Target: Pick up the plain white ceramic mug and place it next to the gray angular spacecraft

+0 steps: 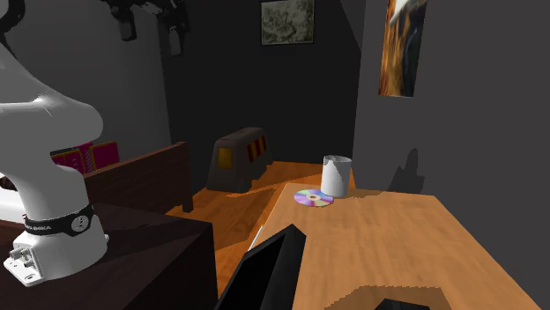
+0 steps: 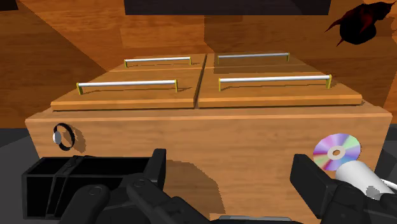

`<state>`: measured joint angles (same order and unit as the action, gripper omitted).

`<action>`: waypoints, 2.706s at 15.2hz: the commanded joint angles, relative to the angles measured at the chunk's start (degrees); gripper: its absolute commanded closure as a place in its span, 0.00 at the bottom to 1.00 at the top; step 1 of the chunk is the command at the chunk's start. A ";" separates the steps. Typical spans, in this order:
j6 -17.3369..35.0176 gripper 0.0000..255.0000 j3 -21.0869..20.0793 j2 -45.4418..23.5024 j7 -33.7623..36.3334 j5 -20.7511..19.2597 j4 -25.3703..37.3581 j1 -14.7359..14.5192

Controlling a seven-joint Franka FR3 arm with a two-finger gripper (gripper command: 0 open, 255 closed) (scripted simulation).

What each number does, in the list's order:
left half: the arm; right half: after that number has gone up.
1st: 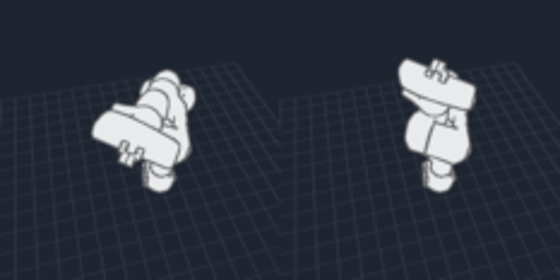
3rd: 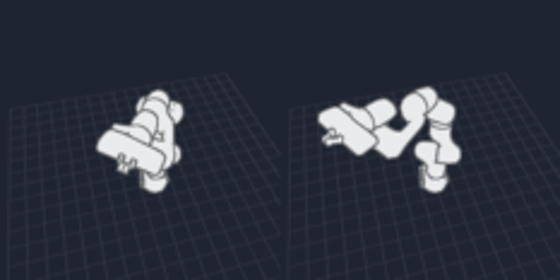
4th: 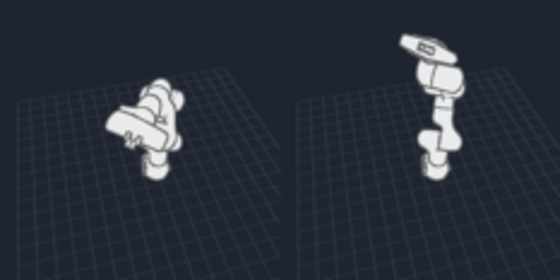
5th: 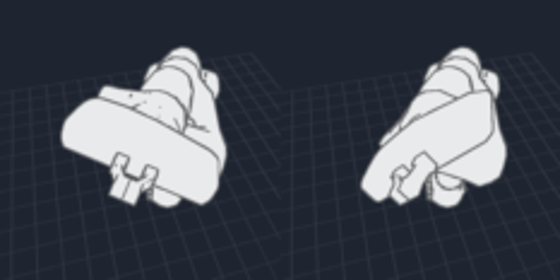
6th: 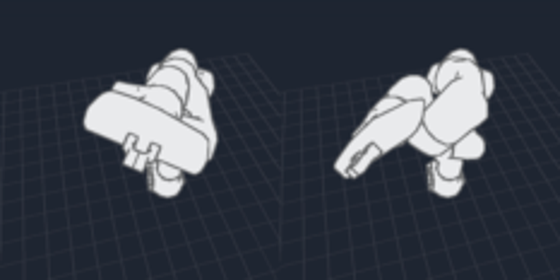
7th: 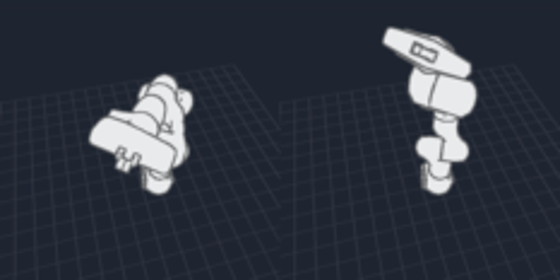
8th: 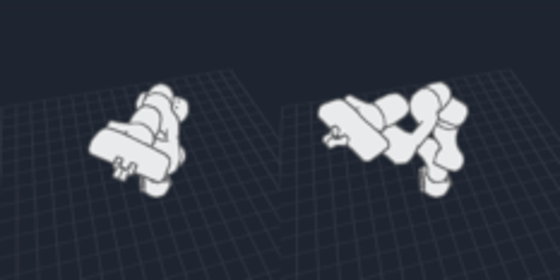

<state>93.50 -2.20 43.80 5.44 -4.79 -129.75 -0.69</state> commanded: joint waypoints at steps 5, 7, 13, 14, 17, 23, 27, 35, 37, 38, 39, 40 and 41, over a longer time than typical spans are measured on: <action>5.75 0.00 -1.65 -5.72 0.96 1.25 -0.28 -1.30; 8.50 0.00 -2.51 -8.82 1.40 1.77 -0.02 -1.90; 16.05 0.00 -5.15 -18.92 2.66 2.75 2.27 -3.53; 17.18 0.00 -5.60 -20.69 2.88 2.82 2.87 -3.78; 20.32 0.00 -6.95 -26.15 3.56 2.83 5.06 -4.49; 25.35 0.00 -9.55 -37.53 5.15 1.84 11.09 -5.92; 27.66 0.00 -11.02 -45.39 6.36 0.44 16.35 -7.12; 29.52 0.00 -12.84 -61.71 8.51 -3.39 30.05 -10.73; 29.37 0.00 -13.04 -65.95 8.84 -4.35 34.24 -11.93; 29.20 0.00 -13.12 -68.10 8.96 -4.82 36.48 -12.57; 29.04 0.00 -13.15 -69.59 9.02 -5.12 38.08 -13.04; 29.62 0.00 -13.06 -69.96 9.10 -5.24 37.87 -13.09; 30.20 0.00 -12.99 -70.35 9.18 -5.37 37.67 -13.12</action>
<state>123.23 -15.20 -25.97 14.45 -9.97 -92.21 -13.61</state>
